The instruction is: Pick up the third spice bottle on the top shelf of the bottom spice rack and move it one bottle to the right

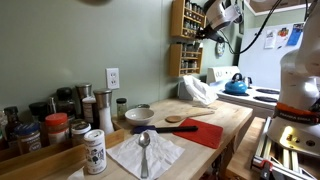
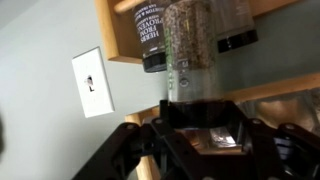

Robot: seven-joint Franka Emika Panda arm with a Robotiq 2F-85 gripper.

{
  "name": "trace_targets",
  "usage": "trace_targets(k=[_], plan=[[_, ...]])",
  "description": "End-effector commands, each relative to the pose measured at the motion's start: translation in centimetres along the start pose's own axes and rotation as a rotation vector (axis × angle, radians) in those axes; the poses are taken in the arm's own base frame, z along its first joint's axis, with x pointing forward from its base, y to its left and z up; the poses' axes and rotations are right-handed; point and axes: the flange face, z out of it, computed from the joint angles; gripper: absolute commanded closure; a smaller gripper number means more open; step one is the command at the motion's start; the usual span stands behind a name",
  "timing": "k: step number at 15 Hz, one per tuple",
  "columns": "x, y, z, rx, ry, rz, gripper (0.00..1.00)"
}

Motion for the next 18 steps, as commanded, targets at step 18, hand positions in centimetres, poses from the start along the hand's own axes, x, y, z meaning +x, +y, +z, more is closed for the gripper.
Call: trace_targets(k=[18], plan=[[-1.2,2.0,1.3,0.034,-0.081,0.307,0.68]])
